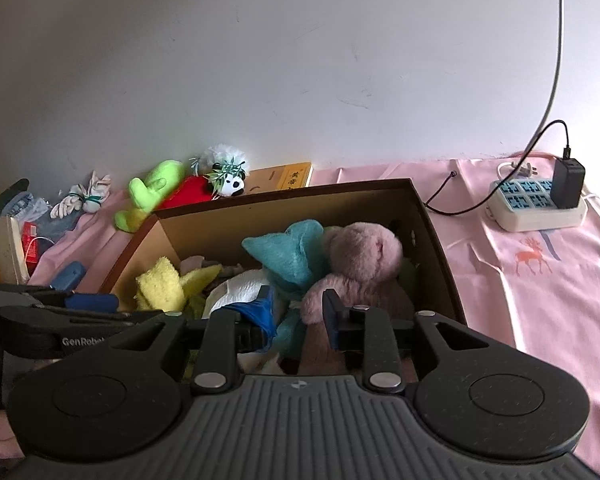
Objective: Organize soft objects
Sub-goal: 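Lower the yellow towel into the box and open the left tool while the right tool releases the teddy, then withdraw both open tools back from the brown box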
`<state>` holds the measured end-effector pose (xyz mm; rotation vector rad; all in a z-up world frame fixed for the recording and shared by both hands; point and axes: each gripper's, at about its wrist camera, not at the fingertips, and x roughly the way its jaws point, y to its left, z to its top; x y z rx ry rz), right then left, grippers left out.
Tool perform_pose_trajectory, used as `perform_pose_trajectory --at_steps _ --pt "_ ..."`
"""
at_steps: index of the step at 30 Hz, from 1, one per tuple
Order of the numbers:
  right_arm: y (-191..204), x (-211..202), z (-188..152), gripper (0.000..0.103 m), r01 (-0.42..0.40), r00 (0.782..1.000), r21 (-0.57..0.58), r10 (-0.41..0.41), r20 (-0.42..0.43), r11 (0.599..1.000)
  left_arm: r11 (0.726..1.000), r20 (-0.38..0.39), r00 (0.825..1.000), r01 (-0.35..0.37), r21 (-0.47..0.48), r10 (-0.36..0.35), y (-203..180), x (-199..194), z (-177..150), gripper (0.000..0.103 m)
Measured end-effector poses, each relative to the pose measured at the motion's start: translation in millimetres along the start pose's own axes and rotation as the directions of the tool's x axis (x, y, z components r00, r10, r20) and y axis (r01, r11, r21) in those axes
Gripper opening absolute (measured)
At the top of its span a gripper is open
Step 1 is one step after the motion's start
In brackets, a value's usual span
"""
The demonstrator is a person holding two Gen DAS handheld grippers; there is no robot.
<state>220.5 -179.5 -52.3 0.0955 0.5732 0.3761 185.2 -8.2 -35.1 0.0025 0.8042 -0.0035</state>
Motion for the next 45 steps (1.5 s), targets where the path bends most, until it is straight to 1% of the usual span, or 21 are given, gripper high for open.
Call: perform_pose_trajectory --at_steps 4,9,19,24,32,39,45 --pt "2 -13 -5 0.010 -0.007 1.000 0.008 0.007 -0.002 1.000 1.000 0.009 1.000 -0.016 0.022 0.016 -7 -16 -2 0.066" --pt "7 -27 -10 0.010 0.003 1.000 0.001 -0.003 -0.002 1.000 0.997 -0.004 0.999 -0.054 0.048 0.055 -17 -30 -5 0.066" --pt "14 -46 -23 0.012 0.032 0.999 -0.017 -0.032 -0.017 0.999 0.996 -0.021 0.996 -0.082 0.044 0.083 -25 -47 -19 0.066" --pt "16 -53 -27 0.012 0.060 0.998 -0.015 -0.060 -0.021 0.998 0.993 -0.029 0.994 -0.106 0.048 0.107 -28 -52 -26 0.066" --pt "16 -61 -34 0.013 0.110 0.993 0.022 -0.109 -0.044 0.994 0.992 -0.046 0.992 -0.116 0.056 0.119 -33 -59 -34 0.066" --pt "21 -62 -36 0.014 0.194 0.978 0.027 -0.192 -0.080 0.981 0.989 -0.064 0.988 -0.136 0.058 0.139 -36 -62 -38 0.066" --pt "20 -65 -39 0.015 0.202 0.976 0.037 -0.198 -0.092 0.979 0.988 -0.088 0.985 -0.148 0.047 0.151 -37 -59 -40 0.066"
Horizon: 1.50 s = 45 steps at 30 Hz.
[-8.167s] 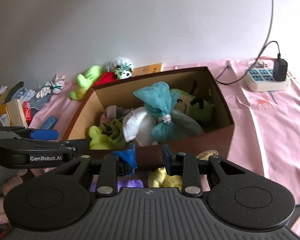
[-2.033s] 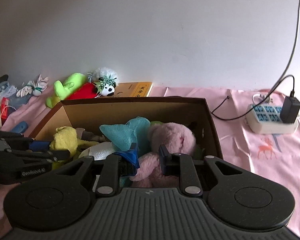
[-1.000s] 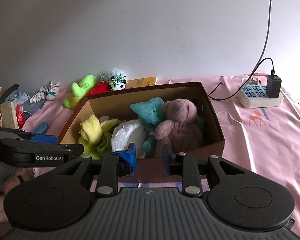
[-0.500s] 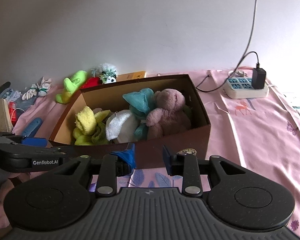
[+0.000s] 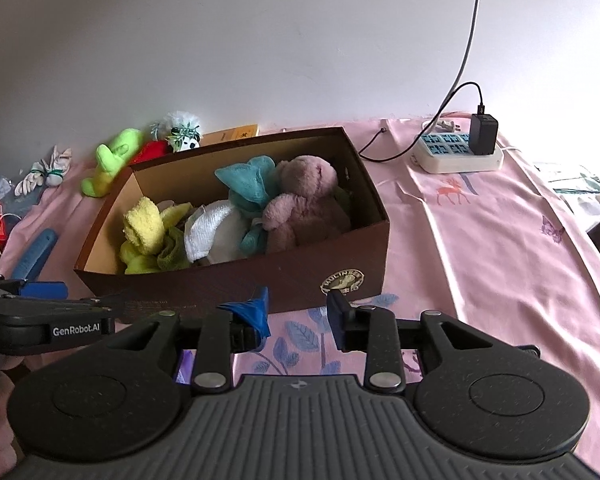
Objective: Organize soft objects
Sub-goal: 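Withdraw both open tools back from the brown box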
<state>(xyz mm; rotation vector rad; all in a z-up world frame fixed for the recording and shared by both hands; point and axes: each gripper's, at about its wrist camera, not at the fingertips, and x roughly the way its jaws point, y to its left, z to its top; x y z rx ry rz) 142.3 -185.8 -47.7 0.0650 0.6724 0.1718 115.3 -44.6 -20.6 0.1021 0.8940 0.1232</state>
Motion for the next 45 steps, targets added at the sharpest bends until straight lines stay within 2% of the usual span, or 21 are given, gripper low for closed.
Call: perform_pose_trajectory --at_steps 7,22,32,45 --pt "-2 6 0 0.015 -0.014 0.999 -0.020 0.013 -0.046 1.000 1.000 -0.020 1.000 -0.019 0.002 0.019 -7 2 -1 0.066" --pt "-6 27 11 0.016 -0.074 0.988 -0.063 0.064 -0.141 0.995 0.991 -0.078 0.993 -0.101 -0.090 0.094 -8 3 -2 0.066" --pt "-10 24 6 0.017 -0.092 0.981 -0.048 0.082 -0.178 0.995 0.993 -0.084 0.992 -0.099 -0.062 0.094 -16 3 -4 0.066" --pt "-20 9 -3 0.017 -0.029 0.986 -0.004 0.028 -0.165 1.000 0.999 -0.052 0.997 -0.049 0.006 0.050 -27 -2 -2 0.066"
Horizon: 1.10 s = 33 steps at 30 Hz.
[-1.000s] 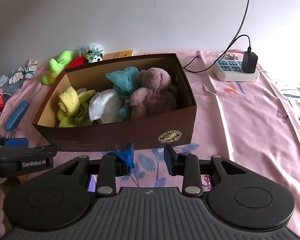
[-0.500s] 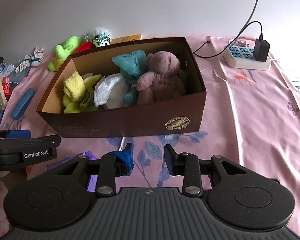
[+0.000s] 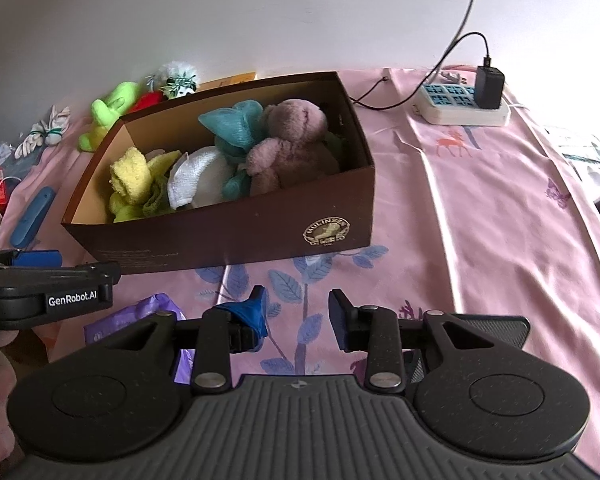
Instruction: Organize soft objects
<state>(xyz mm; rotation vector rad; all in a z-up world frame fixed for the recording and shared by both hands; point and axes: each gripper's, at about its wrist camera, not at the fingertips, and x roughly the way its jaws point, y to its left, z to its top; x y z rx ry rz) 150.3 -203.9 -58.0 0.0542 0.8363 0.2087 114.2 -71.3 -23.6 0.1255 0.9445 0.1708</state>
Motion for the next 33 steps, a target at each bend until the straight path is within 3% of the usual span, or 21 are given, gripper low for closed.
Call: perform_pose_trajectory --at_steps 5,15,24,33 --pt "-2 -7 2 0.017 0.023 1.000 0.008 -0.023 0.001 1.000 1.000 0.024 1.000 -0.010 0.030 0.009 1 -4 5 0.066" --pt "-10 -33 49 0.018 0.031 0.999 -0.042 -0.031 0.012 0.999 0.983 0.148 0.982 -0.135 0.122 0.116 23 -26 39 0.066" --pt "-11 -56 104 0.019 0.010 1.000 -0.018 -0.010 -0.001 1.000 0.988 0.203 0.973 -0.129 0.085 0.110 28 -46 67 0.067" --pt "2 -34 112 0.020 -0.013 0.999 -0.072 0.010 -0.043 0.997 0.997 0.201 0.977 -0.078 0.011 0.074 23 -55 80 0.068"
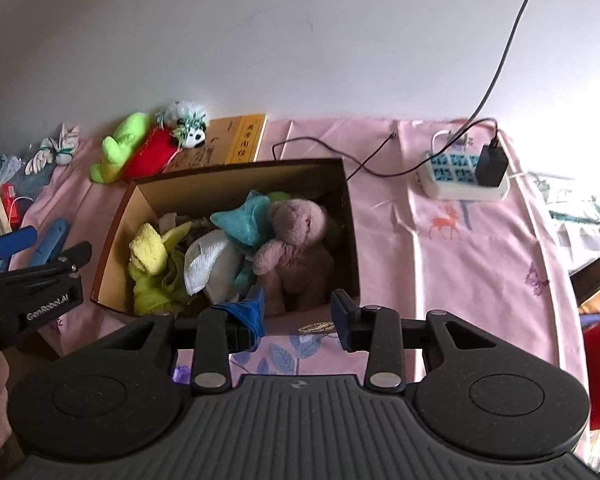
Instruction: Organize soft objects
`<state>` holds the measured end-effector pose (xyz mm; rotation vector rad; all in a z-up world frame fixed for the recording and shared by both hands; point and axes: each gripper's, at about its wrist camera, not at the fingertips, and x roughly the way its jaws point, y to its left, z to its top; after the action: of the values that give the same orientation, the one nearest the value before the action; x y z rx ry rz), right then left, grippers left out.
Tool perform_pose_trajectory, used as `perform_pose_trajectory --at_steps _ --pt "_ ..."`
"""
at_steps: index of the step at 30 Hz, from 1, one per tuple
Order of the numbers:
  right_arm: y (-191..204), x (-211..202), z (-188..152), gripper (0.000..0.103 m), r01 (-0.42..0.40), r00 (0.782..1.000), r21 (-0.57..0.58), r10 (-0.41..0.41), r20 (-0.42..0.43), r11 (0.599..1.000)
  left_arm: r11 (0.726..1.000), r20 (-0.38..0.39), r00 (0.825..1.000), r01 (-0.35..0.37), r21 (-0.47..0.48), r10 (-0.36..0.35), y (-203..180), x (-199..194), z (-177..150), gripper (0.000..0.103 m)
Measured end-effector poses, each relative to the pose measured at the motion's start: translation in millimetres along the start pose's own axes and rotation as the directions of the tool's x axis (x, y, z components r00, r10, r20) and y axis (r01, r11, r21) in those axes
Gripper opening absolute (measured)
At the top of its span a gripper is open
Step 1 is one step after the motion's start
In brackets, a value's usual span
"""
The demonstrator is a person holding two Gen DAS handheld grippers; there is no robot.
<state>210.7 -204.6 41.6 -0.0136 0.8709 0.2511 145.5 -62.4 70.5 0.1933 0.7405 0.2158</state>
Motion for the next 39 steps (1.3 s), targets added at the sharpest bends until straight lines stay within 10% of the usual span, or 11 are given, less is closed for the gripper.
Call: perform_pose_trajectory --at_steps 39 --pt "-5 70 -21 0.023 0.039 0.999 0.108 -0.042 0.031 0.993 0.993 -0.160 0.987 0.005 -0.118 -0.024 -20 72 -24 0.070"
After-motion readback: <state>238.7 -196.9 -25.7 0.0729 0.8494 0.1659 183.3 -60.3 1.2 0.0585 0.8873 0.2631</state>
